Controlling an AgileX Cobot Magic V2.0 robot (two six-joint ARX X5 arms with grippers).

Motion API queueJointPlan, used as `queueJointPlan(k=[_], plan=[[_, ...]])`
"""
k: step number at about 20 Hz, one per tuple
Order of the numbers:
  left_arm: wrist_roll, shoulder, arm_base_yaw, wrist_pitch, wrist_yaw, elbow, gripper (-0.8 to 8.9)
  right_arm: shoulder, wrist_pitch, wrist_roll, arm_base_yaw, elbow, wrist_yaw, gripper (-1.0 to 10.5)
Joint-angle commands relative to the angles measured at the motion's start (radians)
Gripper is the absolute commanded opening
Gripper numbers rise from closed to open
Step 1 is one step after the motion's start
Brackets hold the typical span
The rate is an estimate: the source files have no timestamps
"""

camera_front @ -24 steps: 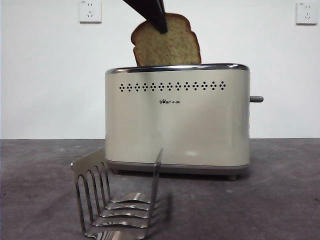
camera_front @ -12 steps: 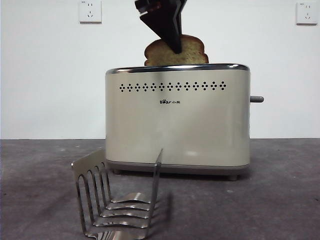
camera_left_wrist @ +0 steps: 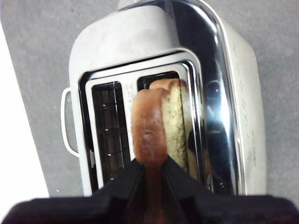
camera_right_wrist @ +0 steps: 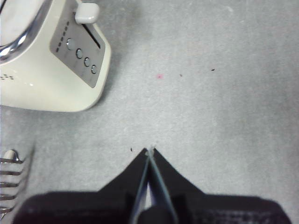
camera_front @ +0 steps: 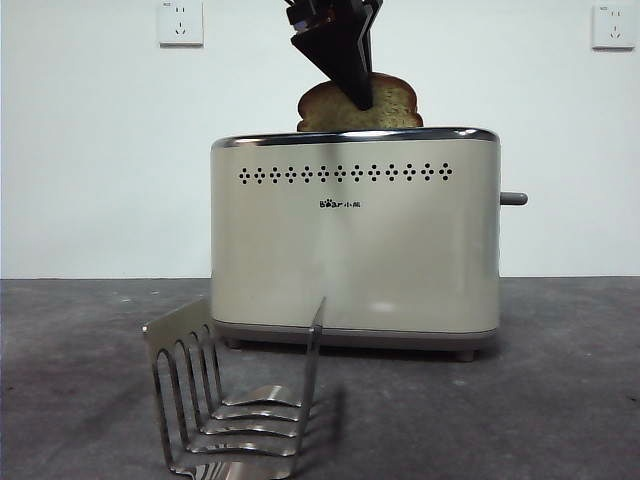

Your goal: Pick up a slice of bread from the rack,put the bread on the toaster,press the button

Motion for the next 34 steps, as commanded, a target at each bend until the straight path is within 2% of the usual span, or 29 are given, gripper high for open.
queueJointPlan(k=[1,4,5,13,16,18,19,20,21,26,28,29,32,34], plan=[[-0.070,0.028,-0.008,-0.006,0.013,-0.012,0.19,0.000,0.006,-0.011,0.001,0.003,0.010,0.0],[-0.079,0.008,-0.008,-0.006,0.013,-0.012,2.70,0.000,0.005,-0.011,0.001,0.003,0.010,0.0],[-0.081,-0.002,-0.006,-0.006,0.013,-0.012,3.18,0.000,0.005,-0.011,0.001,0.003,0.010,0.0],[-0.154,-0.108,0.003,-0.006,0.018,-0.012,3.23,0.029,0.055,-0.011,0.001,0.003,0.011,0.0],[-0.295,-0.161,0.003,-0.006,0.025,-0.012,3.14,0.072,0.120,-0.011,0.001,0.003,-0.027,0.0],[-0.415,-0.203,0.003,-0.006,0.024,-0.012,3.01,0.117,0.192,-0.009,0.001,0.003,-0.105,0.0],[-0.480,-0.227,0.002,-0.008,0.024,-0.012,2.22,0.141,0.238,-0.003,0.001,0.003,-0.156,0.0],[-0.556,-0.253,0.002,-0.020,0.025,-0.012,0.79,0.174,0.292,0.008,0.001,0.003,-0.205,0.0],[-0.632,-0.276,0.001,-0.042,0.024,-0.012,-0.21,0.208,0.342,0.024,0.001,0.003,-0.246,0.0],[-0.991,-0.377,-0.003,-0.215,0.024,-0.012,-0.05,0.415,0.588,0.115,0.000,0.003,-0.425,0.0],[-1.060,-0.396,-0.003,-0.307,0.024,-0.012,-0.05,0.497,0.693,0.173,-0.004,0.003,-0.475,0.0],[-1.069,-0.402,-0.003,-0.347,0.024,-0.012,-0.05,0.534,0.747,0.204,-0.012,0.003,-0.502,0.0],[-1.116,-0.413,-0.003,-0.347,0.064,-0.013,-0.05,0.647,0.921,0.318,-0.040,0.003,-0.602,-0.1],[-1.118,-0.418,-0.003,-0.348,0.082,-0.013,-0.05,0.709,0.975,0.350,-0.058,0.004,-0.638,-0.1]])
